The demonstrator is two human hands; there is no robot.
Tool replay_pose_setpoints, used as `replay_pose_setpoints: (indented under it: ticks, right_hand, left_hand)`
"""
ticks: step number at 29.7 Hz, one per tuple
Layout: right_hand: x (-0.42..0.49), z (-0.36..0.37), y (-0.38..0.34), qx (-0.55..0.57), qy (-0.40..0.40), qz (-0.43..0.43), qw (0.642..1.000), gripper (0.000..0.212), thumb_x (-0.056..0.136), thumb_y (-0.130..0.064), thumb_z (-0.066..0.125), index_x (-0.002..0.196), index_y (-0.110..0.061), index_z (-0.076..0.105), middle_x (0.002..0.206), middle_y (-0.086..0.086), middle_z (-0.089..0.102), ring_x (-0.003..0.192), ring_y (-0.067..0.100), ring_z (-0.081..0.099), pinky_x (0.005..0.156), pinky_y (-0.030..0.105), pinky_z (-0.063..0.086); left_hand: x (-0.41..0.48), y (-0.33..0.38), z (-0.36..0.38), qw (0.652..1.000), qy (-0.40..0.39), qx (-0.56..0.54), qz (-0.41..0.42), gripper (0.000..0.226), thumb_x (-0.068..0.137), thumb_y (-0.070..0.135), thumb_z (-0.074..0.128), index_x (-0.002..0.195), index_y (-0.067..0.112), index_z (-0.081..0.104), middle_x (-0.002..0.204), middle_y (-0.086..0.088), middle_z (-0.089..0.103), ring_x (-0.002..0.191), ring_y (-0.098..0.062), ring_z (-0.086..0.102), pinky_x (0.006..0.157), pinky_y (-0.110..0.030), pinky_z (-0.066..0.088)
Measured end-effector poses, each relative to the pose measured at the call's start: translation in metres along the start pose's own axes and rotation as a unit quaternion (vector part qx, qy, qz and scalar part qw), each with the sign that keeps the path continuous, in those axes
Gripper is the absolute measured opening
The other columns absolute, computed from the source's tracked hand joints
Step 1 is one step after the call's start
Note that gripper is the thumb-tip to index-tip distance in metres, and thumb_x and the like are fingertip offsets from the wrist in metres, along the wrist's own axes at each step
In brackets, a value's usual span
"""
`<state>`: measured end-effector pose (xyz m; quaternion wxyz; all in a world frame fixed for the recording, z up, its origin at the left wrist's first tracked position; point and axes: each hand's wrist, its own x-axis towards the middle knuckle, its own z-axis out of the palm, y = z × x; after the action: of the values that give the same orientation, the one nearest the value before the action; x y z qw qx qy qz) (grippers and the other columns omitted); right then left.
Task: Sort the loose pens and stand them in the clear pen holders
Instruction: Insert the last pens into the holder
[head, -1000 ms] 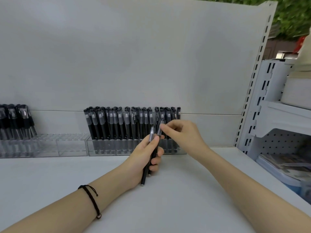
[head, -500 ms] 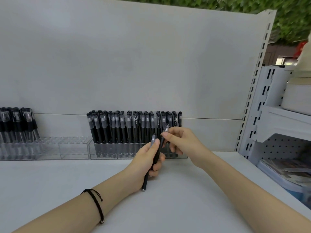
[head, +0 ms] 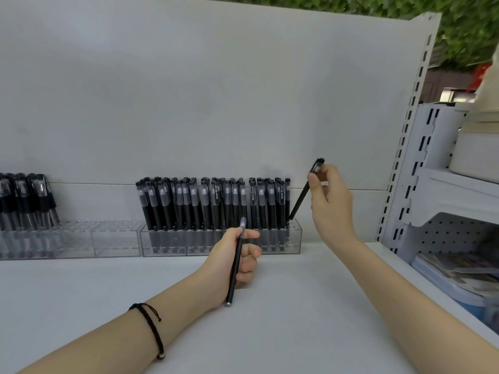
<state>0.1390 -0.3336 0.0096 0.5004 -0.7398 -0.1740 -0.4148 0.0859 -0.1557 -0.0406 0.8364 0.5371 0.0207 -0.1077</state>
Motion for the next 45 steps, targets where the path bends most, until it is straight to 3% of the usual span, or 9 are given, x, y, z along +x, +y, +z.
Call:
replay_pose_setpoints:
  ticks: [8,17,21,26,32,36,39,42,45]
  right_hand:
    - [-0.004,0.01,0.01,-0.108,-0.108,0.049,0.987,0.016,0.097,-0.024,0.055,0.107,-0.013,0.06,0.08,-0.011,0.057,0.074,0.018,0.052,0.075,0.037,0.044]
    - [-0.004,0.005,0.011,-0.145,-0.101,0.14,0.974,0.032,0.084,-0.038,0.069,0.094,-0.019,0.045,0.077,-0.007,0.062,0.076,0.017,0.056,0.071,0.037,0.045]
    - [-0.011,0.004,-0.008,-0.06,-0.055,0.075,0.994,0.022,0.092,-0.031,0.06,0.077,-0.015,0.057,0.065,-0.01,0.055,0.062,0.01,0.047,0.065,0.032,0.04]
    - [-0.032,0.019,-0.031,-0.002,-0.26,0.084,0.962,0.02,0.087,-0.034,0.068,0.074,-0.019,0.072,0.062,-0.01,0.063,0.058,0.0,0.053,0.062,0.021,0.044]
    - [-0.028,0.018,-0.032,0.161,-0.236,0.223,0.932,0.018,0.095,-0.016,0.059,0.079,-0.011,0.066,0.063,0.003,0.057,0.039,0.002,0.041,0.038,0.012,0.03]
    - [-0.002,0.002,-0.019,0.155,-0.035,0.208,0.965,0.016,0.098,-0.019,0.054,0.083,-0.022,0.057,0.076,0.0,0.058,0.042,0.001,0.042,0.042,0.014,0.033]
    - [0.007,-0.009,-0.011,0.089,0.054,0.119,0.987,0.014,0.097,-0.023,0.055,0.088,-0.032,0.055,0.086,-0.004,0.064,0.065,0.01,0.053,0.065,0.034,0.047]
    - [0.007,-0.01,-0.009,0.057,0.052,0.075,0.994,0.013,0.097,-0.023,0.055,0.09,-0.033,0.055,0.086,-0.009,0.064,0.068,0.015,0.054,0.069,0.041,0.049]
    - [0.003,-0.006,-0.007,0.005,0.009,0.046,0.999,0.006,0.096,-0.022,0.056,0.093,-0.026,0.058,0.085,-0.008,0.065,0.065,0.019,0.055,0.071,0.038,0.049]
  left_hand:
    - [-0.004,0.001,0.001,1.0,-0.006,0.001,0.002,0.024,0.096,0.023,0.034,0.103,0.012,0.055,0.055,-0.002,0.049,0.036,-0.01,0.028,0.036,-0.013,0.019]
    - [-0.01,0.0,0.003,0.997,-0.028,0.057,0.041,0.02,0.103,0.032,0.039,0.108,0.021,0.055,0.056,0.004,0.041,0.042,-0.009,0.025,0.039,-0.018,0.02]
    - [-0.01,0.0,0.004,0.996,-0.028,0.064,0.053,0.022,0.102,0.034,0.04,0.103,0.018,0.054,0.054,0.005,0.037,0.041,-0.009,0.023,0.038,-0.018,0.019]
    - [-0.01,0.001,0.007,0.996,-0.027,0.06,0.057,0.025,0.102,0.036,0.04,0.096,0.014,0.051,0.054,0.002,0.039,0.041,-0.009,0.025,0.037,-0.018,0.019]
    - [-0.01,-0.003,0.01,0.975,-0.011,0.19,0.119,0.029,0.104,0.034,0.036,0.093,0.013,0.054,0.06,0.001,0.049,0.043,-0.009,0.035,0.042,-0.02,0.026]
    - [-0.011,-0.009,0.002,0.879,0.035,0.426,0.209,0.024,0.102,0.03,0.039,0.095,0.016,0.058,0.075,0.007,0.06,0.06,-0.011,0.05,0.055,-0.029,0.043]
    - [-0.014,-0.007,0.001,0.698,0.066,0.668,0.251,0.024,0.102,0.039,0.034,0.101,0.025,0.053,0.095,0.01,0.06,0.09,-0.011,0.054,0.075,-0.032,0.042]
    - [-0.013,-0.007,0.001,0.562,0.1,0.772,0.28,0.031,0.101,0.046,0.03,0.112,0.026,0.051,0.109,0.01,0.057,0.106,-0.014,0.05,0.086,-0.032,0.039]
    - [-0.008,-0.01,-0.004,0.512,0.112,0.803,0.284,0.037,0.1,0.05,0.028,0.116,0.026,0.051,0.113,0.009,0.056,0.109,-0.016,0.049,0.087,-0.032,0.036]
